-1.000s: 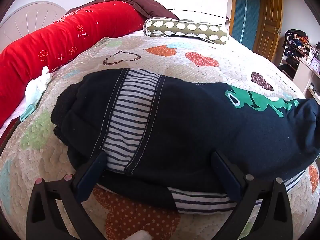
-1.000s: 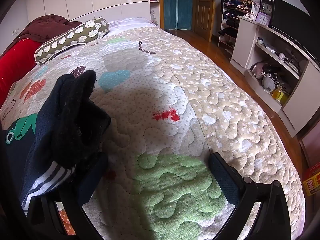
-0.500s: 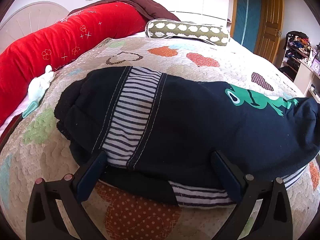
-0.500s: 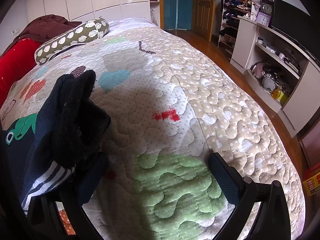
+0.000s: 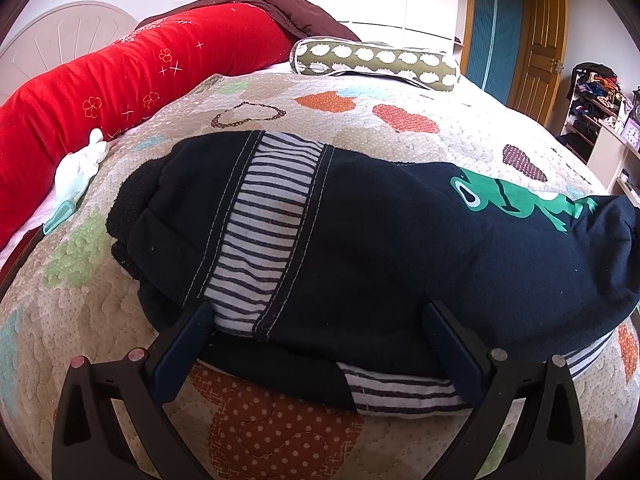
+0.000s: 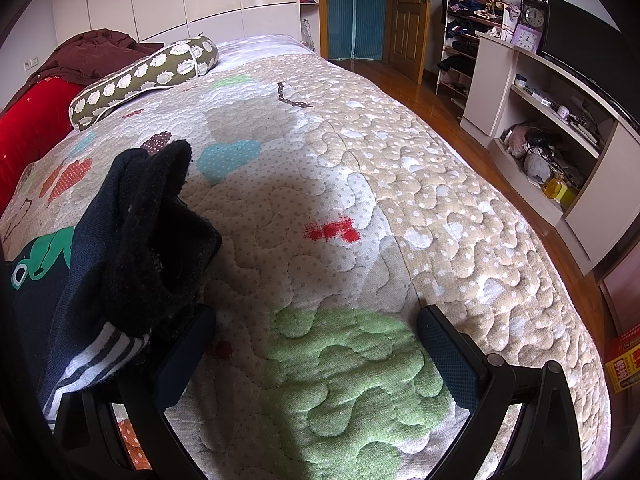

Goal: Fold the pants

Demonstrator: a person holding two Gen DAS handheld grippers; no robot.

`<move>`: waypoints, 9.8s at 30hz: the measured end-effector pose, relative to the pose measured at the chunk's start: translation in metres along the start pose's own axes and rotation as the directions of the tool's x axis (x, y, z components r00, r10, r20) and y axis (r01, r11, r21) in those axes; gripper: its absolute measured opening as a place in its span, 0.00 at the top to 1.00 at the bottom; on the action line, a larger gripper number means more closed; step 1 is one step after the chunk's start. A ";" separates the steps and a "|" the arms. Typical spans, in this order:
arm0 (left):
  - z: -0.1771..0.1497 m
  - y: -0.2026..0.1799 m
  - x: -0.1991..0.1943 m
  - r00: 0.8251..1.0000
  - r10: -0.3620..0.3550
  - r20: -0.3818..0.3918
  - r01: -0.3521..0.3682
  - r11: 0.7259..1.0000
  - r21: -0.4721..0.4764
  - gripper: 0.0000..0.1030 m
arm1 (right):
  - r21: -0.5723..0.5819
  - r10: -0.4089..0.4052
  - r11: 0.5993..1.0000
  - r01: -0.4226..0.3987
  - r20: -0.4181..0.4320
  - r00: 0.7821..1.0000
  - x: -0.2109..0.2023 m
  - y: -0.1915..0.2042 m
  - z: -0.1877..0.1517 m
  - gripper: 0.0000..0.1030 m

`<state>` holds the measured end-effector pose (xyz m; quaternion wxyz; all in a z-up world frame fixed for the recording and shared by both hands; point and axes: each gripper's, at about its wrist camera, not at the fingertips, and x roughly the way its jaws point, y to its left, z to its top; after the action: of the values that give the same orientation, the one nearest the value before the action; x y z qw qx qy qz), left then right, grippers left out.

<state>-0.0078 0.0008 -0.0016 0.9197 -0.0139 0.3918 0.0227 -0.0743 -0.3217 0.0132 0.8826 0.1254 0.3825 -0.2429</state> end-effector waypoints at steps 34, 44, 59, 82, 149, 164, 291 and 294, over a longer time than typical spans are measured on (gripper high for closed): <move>0.002 -0.004 0.008 1.000 -0.006 -0.012 0.006 1.000 -0.005 0.00 | 0.000 0.000 1.000 0.000 0.000 1.000 0.000 0.000 0.000 0.00; 0.005 -0.004 0.016 1.000 0.001 -0.011 -0.001 1.000 0.000 0.00 | 0.000 0.000 1.000 0.000 0.000 1.000 0.000 0.000 0.000 0.00; 0.001 -0.010 0.016 1.000 -0.002 -0.011 0.002 1.000 -0.002 0.00 | 0.000 0.000 1.000 0.000 0.000 1.000 0.000 0.000 0.000 0.00; -0.010 -0.009 0.004 1.000 -0.003 0.002 0.003 1.000 -0.005 0.00 | 0.000 0.000 1.000 0.000 -0.001 1.000 0.000 0.000 0.000 0.00; 0.071 0.093 -0.045 0.943 -0.293 -0.160 0.252 0.939 -0.235 0.82 | 0.148 0.457 0.880 -0.452 0.000 0.889 -0.057 0.032 0.019 0.81; -0.004 0.131 -0.046 0.920 -0.299 -0.253 0.190 0.905 -0.380 0.74 | 0.194 0.349 0.927 -0.322 -0.126 0.929 -0.055 -0.009 -0.041 0.62; 0.028 0.175 -0.040 0.942 -0.271 -0.196 0.141 0.853 -0.503 0.42 | 0.241 0.445 0.871 -0.428 -0.017 0.895 -0.081 -0.045 -0.005 0.48; 0.018 0.164 -0.022 0.920 -0.302 -0.250 0.147 0.856 -0.496 0.42 | 0.186 0.406 0.899 -0.396 -0.018 0.914 -0.094 -0.048 -0.022 0.44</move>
<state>-0.0186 0.1645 0.0248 0.8094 -0.2848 0.5136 0.0050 -0.1679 -0.3223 0.0657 0.8878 0.2866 0.3498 -0.0856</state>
